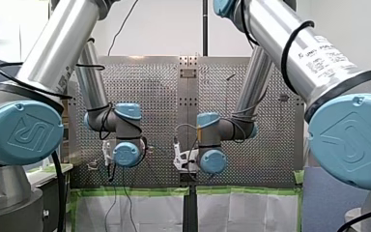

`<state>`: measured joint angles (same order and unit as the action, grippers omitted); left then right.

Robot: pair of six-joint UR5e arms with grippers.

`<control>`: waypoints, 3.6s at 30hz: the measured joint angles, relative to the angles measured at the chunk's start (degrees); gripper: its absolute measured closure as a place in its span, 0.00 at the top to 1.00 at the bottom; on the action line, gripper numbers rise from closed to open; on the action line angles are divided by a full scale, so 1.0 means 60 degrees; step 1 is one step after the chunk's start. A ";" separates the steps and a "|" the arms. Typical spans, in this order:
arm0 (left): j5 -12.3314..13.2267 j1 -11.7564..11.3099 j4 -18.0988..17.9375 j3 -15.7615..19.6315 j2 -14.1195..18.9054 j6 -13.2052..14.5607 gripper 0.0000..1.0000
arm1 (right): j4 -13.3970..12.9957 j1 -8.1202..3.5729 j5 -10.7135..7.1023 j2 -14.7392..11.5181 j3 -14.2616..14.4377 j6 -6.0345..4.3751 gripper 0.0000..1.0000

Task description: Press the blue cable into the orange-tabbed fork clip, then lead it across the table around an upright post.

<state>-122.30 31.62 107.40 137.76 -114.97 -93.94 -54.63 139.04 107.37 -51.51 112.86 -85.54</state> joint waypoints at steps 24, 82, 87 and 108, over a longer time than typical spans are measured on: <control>0.1919 -0.1255 -0.1979 0.0473 -0.0856 -0.1696 0.00 | 0.0232 0.0361 0.1402 -0.0286 -0.1452 -0.1150 0.00; 0.3725 -0.4242 -0.2583 -0.1387 -0.4868 -0.1163 0.00 | 0.1353 -0.0329 -0.0636 0.3649 -0.4909 -0.1345 0.00; 0.3878 -0.4267 -0.2399 -0.1399 -0.4543 -0.1090 0.00 | 0.1584 -0.0396 -0.0640 0.3647 -0.5128 -0.1299 0.00; 0.4026 -0.4387 -0.1837 -0.1771 -0.4084 -0.1192 0.00 | 0.1692 -0.0699 -0.0755 0.3654 -0.5372 -0.1294 0.00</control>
<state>-98.14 5.30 96.38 127.14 -139.47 -101.09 -44.47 134.85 102.84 -29.59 80.62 -93.30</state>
